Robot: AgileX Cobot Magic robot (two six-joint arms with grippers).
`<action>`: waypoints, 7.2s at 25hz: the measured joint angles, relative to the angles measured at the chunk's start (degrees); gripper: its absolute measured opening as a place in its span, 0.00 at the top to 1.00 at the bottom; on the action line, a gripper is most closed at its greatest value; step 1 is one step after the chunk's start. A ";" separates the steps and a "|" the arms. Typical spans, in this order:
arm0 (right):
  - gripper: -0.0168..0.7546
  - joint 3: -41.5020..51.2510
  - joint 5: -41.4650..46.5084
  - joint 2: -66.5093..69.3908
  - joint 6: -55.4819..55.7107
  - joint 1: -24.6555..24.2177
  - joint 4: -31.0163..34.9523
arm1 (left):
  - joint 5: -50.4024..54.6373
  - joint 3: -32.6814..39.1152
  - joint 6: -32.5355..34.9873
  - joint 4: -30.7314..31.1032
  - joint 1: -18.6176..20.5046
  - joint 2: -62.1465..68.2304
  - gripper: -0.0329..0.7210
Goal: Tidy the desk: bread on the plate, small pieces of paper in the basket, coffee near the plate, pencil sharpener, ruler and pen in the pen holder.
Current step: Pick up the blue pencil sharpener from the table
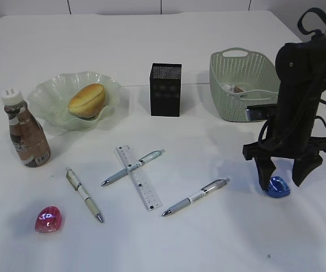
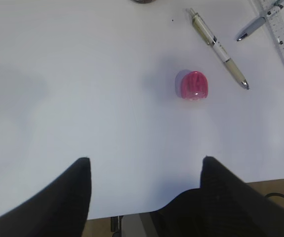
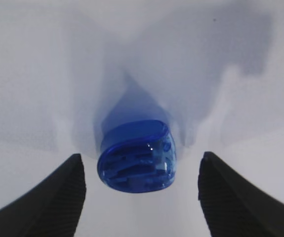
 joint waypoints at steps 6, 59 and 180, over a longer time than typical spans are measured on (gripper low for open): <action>0.26 0.00 -0.34 0.00 0.00 0.00 0.00 | 0.00 0.00 0.00 0.00 0.00 0.00 0.31; 0.35 0.00 -0.86 1.14 -0.12 0.00 1.06 | 0.00 0.00 0.00 -0.11 0.00 0.00 0.31; 0.43 -20.07 5.01 6.86 -3.99 -4.84 -4.45 | 1.51 0.00 -0.26 -2.11 0.00 0.00 0.31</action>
